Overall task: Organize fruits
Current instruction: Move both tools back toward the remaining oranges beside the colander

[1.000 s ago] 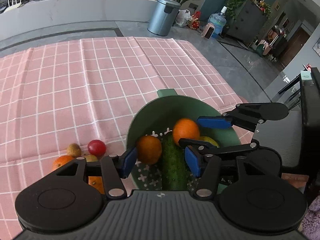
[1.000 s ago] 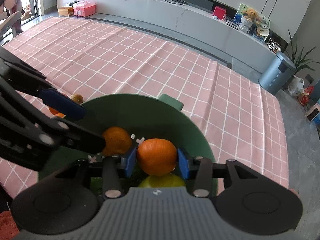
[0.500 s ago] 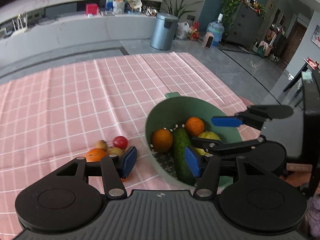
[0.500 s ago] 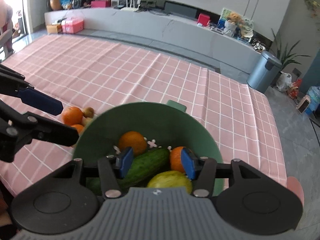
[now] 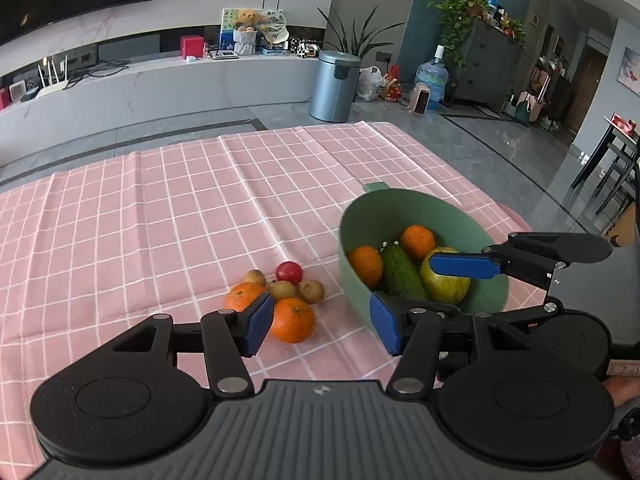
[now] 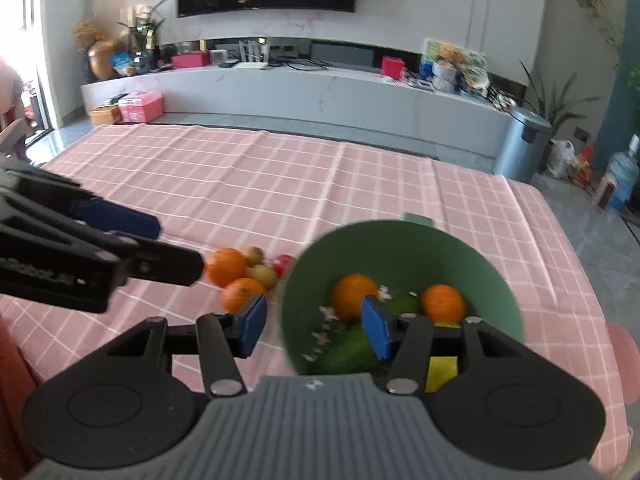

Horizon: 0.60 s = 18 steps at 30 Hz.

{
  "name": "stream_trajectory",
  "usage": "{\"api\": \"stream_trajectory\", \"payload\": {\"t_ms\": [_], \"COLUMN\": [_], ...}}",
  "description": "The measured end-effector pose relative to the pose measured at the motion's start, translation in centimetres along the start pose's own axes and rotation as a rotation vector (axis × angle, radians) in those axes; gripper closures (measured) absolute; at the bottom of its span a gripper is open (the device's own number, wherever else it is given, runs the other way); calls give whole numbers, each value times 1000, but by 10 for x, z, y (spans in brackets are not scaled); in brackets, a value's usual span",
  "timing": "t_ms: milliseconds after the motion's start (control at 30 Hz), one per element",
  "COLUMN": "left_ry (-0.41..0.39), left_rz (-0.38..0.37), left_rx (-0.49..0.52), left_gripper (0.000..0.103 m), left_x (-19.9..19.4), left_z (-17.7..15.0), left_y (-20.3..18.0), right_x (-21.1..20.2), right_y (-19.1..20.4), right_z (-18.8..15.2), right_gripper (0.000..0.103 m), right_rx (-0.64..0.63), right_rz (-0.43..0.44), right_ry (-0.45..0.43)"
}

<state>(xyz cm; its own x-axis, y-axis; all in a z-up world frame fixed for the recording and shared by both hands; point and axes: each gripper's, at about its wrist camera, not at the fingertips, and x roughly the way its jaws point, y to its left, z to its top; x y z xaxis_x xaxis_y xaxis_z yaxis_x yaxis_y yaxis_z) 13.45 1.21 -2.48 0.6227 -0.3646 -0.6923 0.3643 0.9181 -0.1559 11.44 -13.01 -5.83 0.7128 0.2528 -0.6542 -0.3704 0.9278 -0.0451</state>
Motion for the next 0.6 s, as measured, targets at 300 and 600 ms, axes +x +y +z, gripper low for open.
{"api": "stream_trajectory", "payload": {"t_ms": [300,600], "left_ry": [33,50], "left_rz": [-18,-35], "left_rx": [-39,-78], "left_gripper": [38,38], "left_x": [8,20], "left_z": [-8,-18], "left_y": [32,52], "right_x": [22,51], "right_y": [28,40], "right_z": [13,24], "right_gripper": [61,63], "right_rx": [-196,-411], "right_rz": [73,117], "right_ry": [-4,32]}}
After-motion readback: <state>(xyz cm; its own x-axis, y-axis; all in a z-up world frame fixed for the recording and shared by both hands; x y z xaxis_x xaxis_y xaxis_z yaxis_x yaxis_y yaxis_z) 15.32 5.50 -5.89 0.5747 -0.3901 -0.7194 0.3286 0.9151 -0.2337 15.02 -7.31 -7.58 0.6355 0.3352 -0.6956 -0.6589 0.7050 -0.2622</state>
